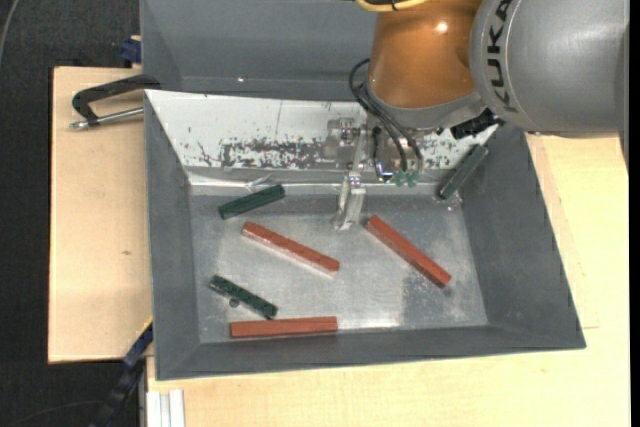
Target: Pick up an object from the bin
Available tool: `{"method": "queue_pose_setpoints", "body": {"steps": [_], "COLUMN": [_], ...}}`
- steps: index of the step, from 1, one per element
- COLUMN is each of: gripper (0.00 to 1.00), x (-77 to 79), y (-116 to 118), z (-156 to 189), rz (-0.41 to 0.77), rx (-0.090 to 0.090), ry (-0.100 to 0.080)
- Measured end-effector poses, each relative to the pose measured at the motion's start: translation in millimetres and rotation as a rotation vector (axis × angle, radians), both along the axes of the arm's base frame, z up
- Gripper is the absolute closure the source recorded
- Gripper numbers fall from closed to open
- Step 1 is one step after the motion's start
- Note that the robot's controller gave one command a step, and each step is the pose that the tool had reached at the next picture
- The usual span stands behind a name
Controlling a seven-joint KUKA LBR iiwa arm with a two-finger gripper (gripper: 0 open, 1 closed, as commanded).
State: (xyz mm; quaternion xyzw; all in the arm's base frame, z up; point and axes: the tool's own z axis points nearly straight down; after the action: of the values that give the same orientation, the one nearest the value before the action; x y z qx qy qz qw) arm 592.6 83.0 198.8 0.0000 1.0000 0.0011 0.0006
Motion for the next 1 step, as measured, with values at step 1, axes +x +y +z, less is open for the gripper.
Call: {"method": "queue_pose_setpoints", "body": {"steps": [1], "gripper": [0.00], "x": [-57.1], "y": [13.7], "z": [-105.4], "rz": [0.159], "rx": [-0.002], "ry": [0.007]}}
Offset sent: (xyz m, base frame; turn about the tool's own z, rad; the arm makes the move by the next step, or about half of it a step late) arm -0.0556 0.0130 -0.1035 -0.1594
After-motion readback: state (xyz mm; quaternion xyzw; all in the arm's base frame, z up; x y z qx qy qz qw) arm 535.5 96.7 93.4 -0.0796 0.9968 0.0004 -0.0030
